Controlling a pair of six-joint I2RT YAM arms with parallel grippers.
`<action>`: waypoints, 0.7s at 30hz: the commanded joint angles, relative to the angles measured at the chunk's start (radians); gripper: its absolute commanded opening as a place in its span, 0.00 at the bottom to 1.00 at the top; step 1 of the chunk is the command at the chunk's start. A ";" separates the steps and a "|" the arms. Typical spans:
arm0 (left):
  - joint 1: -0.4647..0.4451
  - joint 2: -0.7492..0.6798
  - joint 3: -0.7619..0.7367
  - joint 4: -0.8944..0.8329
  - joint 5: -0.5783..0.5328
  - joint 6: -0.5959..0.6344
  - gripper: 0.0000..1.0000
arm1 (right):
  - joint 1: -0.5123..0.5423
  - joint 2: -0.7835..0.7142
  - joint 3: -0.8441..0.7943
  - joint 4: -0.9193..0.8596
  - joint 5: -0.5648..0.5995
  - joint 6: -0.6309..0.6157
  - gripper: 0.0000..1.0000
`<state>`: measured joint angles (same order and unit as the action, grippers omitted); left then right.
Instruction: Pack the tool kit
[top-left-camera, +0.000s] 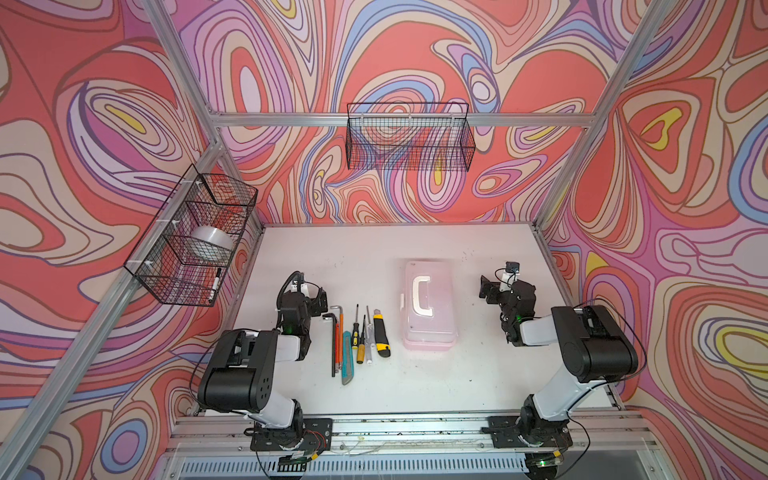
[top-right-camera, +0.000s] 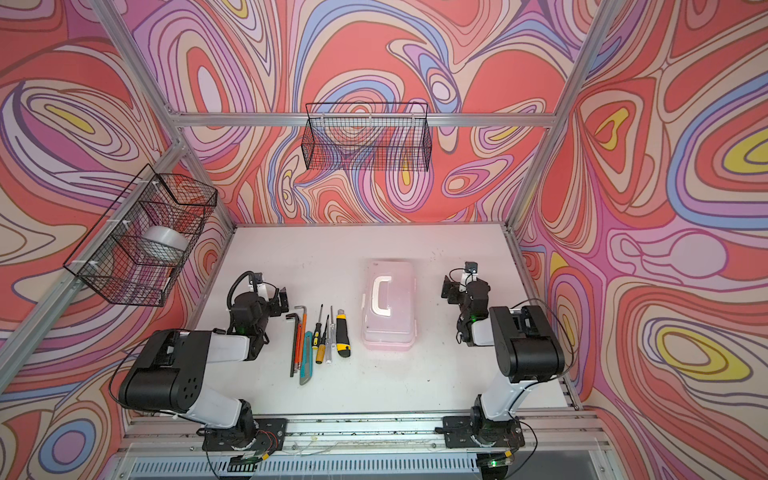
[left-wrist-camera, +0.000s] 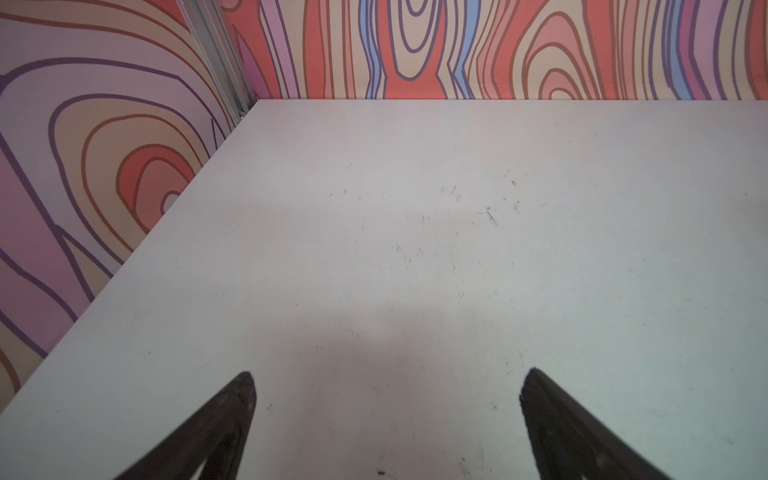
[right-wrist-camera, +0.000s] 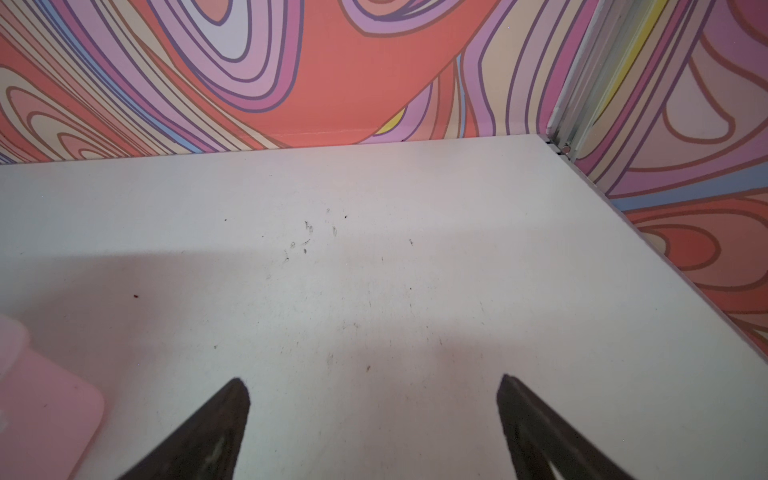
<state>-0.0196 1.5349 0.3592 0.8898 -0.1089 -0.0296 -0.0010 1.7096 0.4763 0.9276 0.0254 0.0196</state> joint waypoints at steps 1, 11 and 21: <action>0.004 0.002 0.021 -0.012 0.005 0.002 1.00 | -0.004 0.001 0.000 0.013 -0.003 -0.003 0.98; -0.014 -0.272 0.084 -0.350 -0.155 -0.094 1.00 | 0.007 -0.180 0.162 -0.422 0.108 0.067 0.98; -0.082 -0.352 0.318 -0.862 0.147 -0.368 1.00 | 0.089 -0.281 0.445 -0.956 0.075 0.357 0.98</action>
<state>-0.0792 1.1847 0.6674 0.2104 -0.1280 -0.2829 0.0483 1.4685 0.8597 0.2161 0.1101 0.2790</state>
